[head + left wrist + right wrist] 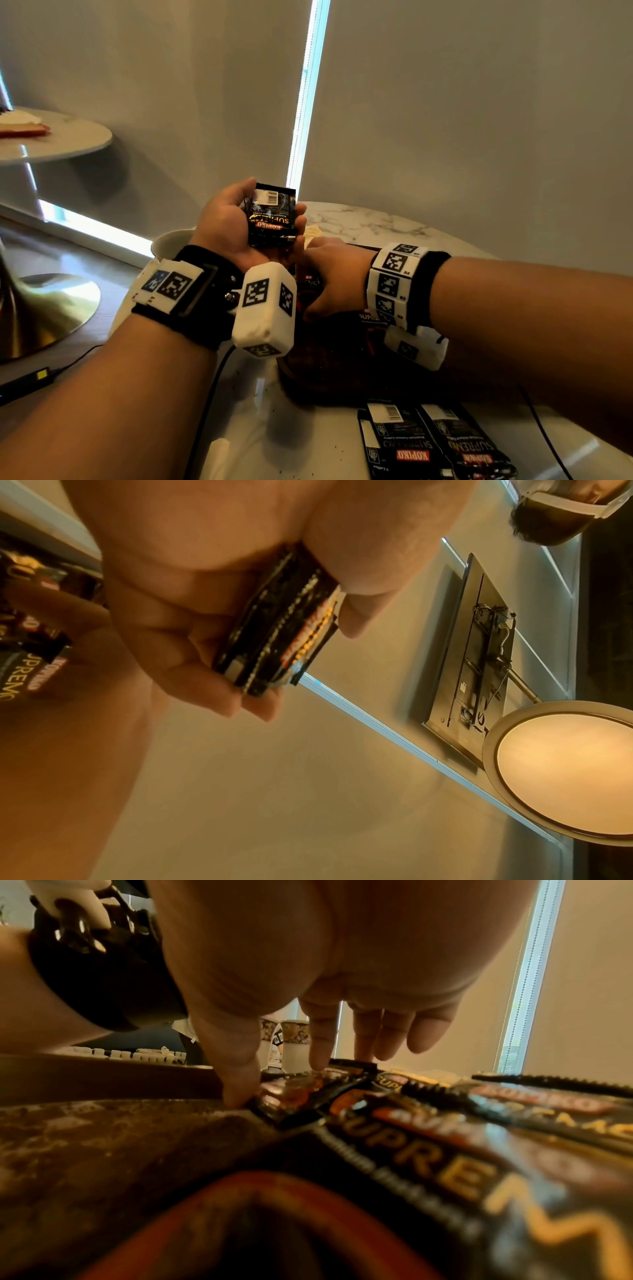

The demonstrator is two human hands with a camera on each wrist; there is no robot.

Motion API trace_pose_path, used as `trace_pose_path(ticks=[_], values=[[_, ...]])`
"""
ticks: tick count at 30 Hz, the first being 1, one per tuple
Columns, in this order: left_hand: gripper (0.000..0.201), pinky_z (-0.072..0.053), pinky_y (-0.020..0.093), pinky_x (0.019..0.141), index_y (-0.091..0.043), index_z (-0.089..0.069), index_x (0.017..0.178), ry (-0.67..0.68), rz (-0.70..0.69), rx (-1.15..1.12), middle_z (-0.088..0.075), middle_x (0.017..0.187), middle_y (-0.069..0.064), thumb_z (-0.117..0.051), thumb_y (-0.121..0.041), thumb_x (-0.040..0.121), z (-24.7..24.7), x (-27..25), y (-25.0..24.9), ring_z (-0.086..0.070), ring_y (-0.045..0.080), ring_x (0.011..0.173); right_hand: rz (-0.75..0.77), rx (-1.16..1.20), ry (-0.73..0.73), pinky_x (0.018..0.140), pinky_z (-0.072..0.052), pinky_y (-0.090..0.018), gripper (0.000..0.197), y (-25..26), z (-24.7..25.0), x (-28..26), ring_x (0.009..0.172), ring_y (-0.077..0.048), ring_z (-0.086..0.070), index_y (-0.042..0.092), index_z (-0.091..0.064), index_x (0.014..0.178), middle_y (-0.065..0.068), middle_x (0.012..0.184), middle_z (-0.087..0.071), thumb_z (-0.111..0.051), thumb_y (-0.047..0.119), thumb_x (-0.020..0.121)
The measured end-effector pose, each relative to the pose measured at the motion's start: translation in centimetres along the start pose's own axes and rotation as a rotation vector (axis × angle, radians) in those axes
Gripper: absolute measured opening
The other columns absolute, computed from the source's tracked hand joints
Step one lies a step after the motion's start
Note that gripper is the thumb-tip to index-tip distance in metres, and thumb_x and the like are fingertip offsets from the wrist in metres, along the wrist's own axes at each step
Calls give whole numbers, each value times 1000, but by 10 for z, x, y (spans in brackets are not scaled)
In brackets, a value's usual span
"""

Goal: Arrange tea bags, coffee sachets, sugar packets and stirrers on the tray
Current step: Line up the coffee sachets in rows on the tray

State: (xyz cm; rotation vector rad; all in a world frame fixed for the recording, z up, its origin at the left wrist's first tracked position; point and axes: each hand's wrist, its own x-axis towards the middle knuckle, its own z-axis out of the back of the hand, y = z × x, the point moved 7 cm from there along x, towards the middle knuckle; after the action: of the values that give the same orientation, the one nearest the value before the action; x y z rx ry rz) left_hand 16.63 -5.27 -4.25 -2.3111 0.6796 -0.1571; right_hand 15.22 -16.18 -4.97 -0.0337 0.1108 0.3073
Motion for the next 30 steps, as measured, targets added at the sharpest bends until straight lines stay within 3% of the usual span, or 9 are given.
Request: trace_pose_path(ticks=[4,8,11,14,19,23,27,30], values=[[59,-55,33,64,4,-60,127,-25,-12,-3,-70,99,15,-37,-40,95,1,0,3,-67,24,71,-32,109,-79,92,-50,-32,59,-13,20,-10,110,-12,-48,30,-59,122,8,122,-48,-81,50,71],[47,-59,36,63,7,-59,116,-42,13,35,-70,90,19,-35,-29,95,-2,-1,9,-70,27,70,-59,138,-169,80,-42,-21,50,-33,41,-23,104,-9,-49,29,-57,119,11,115,-47,-80,42,77],[36,-62,46,66,5,-53,119,-63,26,91,-73,91,25,-39,-21,98,-4,0,14,-74,31,74,-71,234,-272,71,-39,-12,53,-46,50,-34,104,-5,-50,28,-54,124,12,116,-47,-79,35,78],[38,-63,49,68,3,-52,128,-80,50,159,-72,104,28,-41,-19,100,-3,3,21,-75,34,83,-45,290,-371,82,-48,-16,64,-51,55,-46,109,-5,-50,29,-50,129,12,121,-48,-81,38,75],[35,-62,48,71,2,-54,126,-153,78,257,-70,112,29,-50,-20,99,-2,6,33,-72,41,96,154,149,-454,95,-42,-27,57,-29,54,-63,113,-10,-46,29,-54,128,8,124,-50,-77,42,78],[37,-62,45,65,3,-53,131,-171,49,276,-68,115,26,-51,-17,100,-3,8,36,-71,37,92,209,154,-501,94,-45,-29,36,-21,51,-66,110,-12,-50,24,-64,117,4,120,-58,-76,30,84],[31,-63,42,66,3,-55,125,-159,44,281,-67,108,23,-47,-15,102,-7,8,36,-69,32,87,233,156,-521,89,-51,-35,17,-18,55,-68,102,-15,-56,20,-70,105,2,109,-64,-71,20,88],[36,-63,41,63,5,-54,128,-158,62,286,-67,107,24,-48,-18,102,-7,9,39,-69,31,82,225,179,-537,83,-50,-30,13,-21,57,-68,96,-14,-56,19,-70,103,3,102,-64,-68,19,91]])
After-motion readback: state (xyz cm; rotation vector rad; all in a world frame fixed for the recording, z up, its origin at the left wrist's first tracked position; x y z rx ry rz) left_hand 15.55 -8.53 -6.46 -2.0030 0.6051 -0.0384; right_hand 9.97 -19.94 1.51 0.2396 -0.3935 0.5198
